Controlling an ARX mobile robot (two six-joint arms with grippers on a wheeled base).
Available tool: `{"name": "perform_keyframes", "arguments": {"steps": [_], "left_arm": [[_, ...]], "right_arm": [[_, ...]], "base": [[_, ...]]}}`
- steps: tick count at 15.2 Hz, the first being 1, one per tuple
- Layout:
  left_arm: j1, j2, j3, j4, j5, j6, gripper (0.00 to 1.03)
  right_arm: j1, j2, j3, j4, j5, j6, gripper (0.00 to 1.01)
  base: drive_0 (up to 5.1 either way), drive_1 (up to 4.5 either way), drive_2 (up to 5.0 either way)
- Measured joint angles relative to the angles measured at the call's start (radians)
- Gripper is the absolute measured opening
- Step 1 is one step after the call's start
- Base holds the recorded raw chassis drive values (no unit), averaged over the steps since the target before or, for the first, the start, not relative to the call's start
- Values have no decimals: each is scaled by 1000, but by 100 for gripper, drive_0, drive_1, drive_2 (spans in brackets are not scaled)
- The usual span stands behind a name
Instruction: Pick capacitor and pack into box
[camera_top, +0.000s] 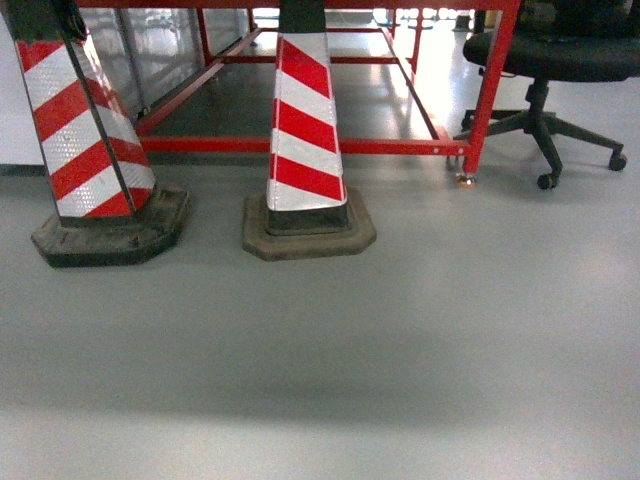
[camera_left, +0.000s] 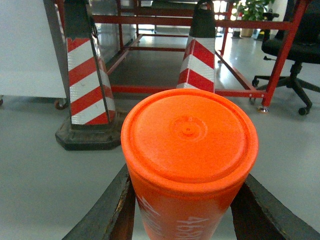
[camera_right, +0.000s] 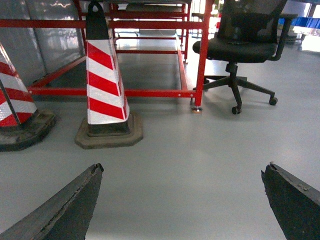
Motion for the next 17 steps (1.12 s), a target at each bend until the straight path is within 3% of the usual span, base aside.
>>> {"name": "perform_keyframes", "arguments": {"steps": [17], "left_arm": [[0, 0, 0, 2, 6, 0, 43]], "right_arm": [[0, 0, 0, -8, 3, 0, 98]], "base": [[-500, 245, 245]]}}
